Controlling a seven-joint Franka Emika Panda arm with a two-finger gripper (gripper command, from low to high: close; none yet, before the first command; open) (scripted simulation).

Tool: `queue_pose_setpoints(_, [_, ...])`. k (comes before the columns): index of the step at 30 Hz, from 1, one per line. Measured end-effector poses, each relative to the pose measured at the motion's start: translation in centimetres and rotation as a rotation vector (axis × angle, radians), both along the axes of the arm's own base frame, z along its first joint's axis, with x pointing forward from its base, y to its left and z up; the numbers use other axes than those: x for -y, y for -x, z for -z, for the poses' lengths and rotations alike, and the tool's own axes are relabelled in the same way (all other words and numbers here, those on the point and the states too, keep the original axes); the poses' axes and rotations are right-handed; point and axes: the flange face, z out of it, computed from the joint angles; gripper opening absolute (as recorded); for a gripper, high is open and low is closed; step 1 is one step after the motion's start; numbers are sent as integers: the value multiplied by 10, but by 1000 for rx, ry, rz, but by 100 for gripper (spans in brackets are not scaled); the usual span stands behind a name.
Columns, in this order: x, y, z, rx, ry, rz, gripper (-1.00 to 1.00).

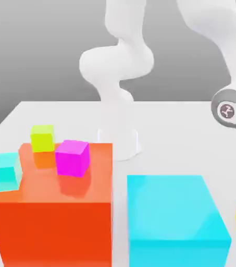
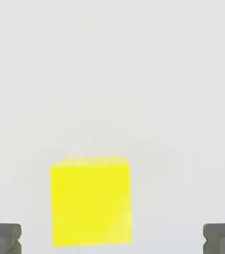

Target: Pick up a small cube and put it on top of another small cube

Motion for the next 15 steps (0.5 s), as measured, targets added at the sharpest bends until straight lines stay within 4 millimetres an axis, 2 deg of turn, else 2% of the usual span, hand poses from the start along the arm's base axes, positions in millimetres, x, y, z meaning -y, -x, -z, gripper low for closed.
queue_pose_setpoints(1, [0,1,14,-1,0,-2,0])
queue_pose_setpoints(2, [0,2,26,-2,1,-4,-100])
queue_pose_setpoints(7, [0,2,26,-2,2,-4,-100])
queue_pose_setpoints(8, [0,2,32,-2,2,-4,-100])
queue_pose_setpoints(9, [0,2,28,-3,2,-5,-100])
queue_pose_setpoints(13, [0,2,-16,-3,2,-5,-100])
queue_pose_setpoints(15, [17,-13,-44,10,15,-15,-100])
